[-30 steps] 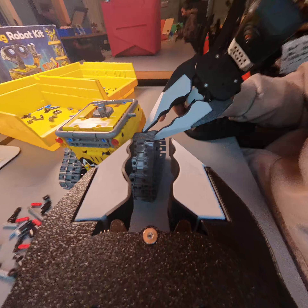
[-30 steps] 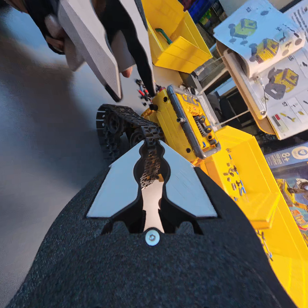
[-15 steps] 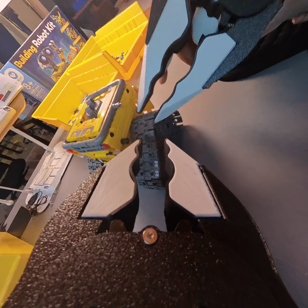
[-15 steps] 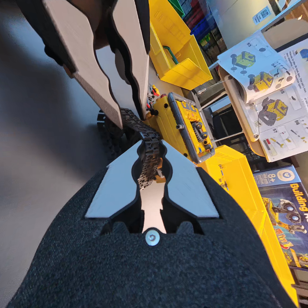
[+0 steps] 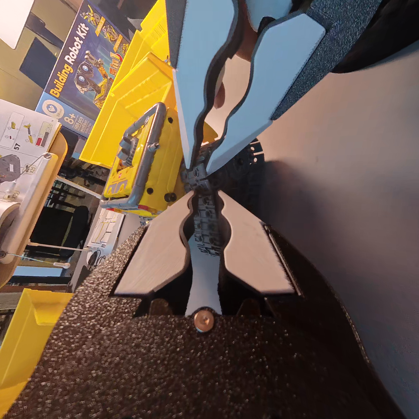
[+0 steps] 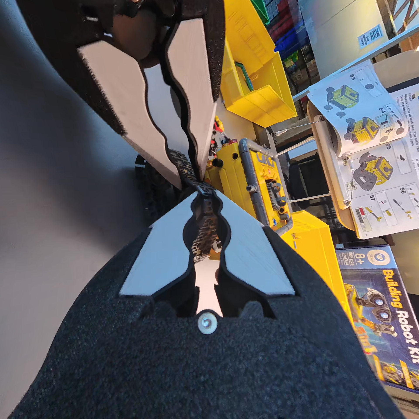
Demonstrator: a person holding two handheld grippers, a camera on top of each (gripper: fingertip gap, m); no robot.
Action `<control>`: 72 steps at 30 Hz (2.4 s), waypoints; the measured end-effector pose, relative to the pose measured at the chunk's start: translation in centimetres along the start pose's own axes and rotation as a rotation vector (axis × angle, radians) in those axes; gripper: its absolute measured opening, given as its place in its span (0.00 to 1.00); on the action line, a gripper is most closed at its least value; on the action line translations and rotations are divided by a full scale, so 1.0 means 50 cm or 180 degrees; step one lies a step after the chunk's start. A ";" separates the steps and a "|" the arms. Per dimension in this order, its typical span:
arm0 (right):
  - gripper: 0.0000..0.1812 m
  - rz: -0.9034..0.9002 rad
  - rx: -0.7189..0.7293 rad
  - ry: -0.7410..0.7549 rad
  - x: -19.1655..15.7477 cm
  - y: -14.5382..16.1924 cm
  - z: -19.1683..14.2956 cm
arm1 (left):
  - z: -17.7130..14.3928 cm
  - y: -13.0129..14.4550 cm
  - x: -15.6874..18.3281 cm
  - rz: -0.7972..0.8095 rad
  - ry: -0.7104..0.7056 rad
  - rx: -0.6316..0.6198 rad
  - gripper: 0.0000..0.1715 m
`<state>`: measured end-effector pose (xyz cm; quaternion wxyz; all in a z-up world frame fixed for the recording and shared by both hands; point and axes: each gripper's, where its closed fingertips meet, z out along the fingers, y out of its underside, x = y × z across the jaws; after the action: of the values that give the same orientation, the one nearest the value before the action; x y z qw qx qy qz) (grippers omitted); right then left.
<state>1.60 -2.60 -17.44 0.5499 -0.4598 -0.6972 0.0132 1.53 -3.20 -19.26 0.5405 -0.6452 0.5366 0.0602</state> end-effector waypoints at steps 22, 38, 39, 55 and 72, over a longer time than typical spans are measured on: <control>0.00 0.0921 0.0417 0.0217 -0.003 -0.006 0.003 | 0.010 0.000 0.000 0.0068 -0.0135 -0.0033 0.04; 0.00 0.1823 0.0572 0.0106 0.012 -0.007 0.009 | 0.015 0.002 -0.010 0.0261 -0.0329 -0.0171 0.04; 0.00 0.1842 0.0582 0.0098 0.012 -0.008 0.009 | 0.015 0.002 -0.010 0.0283 -0.0335 -0.0186 0.03; 0.00 0.2431 0.0932 -0.0050 0.040 -0.015 0.007 | 0.014 -0.018 -0.014 0.0114 -0.0185 -0.0048 0.03; 0.03 0.2319 0.1014 -0.0127 0.047 0.011 -0.075 | -0.045 -0.026 0.016 -0.0106 0.0062 0.0281 0.03</control>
<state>4.93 -2.57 -14.45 0.5599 -0.5857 -0.4882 0.3243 1.73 -5.60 -18.04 0.5642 -0.6301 0.5331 0.0212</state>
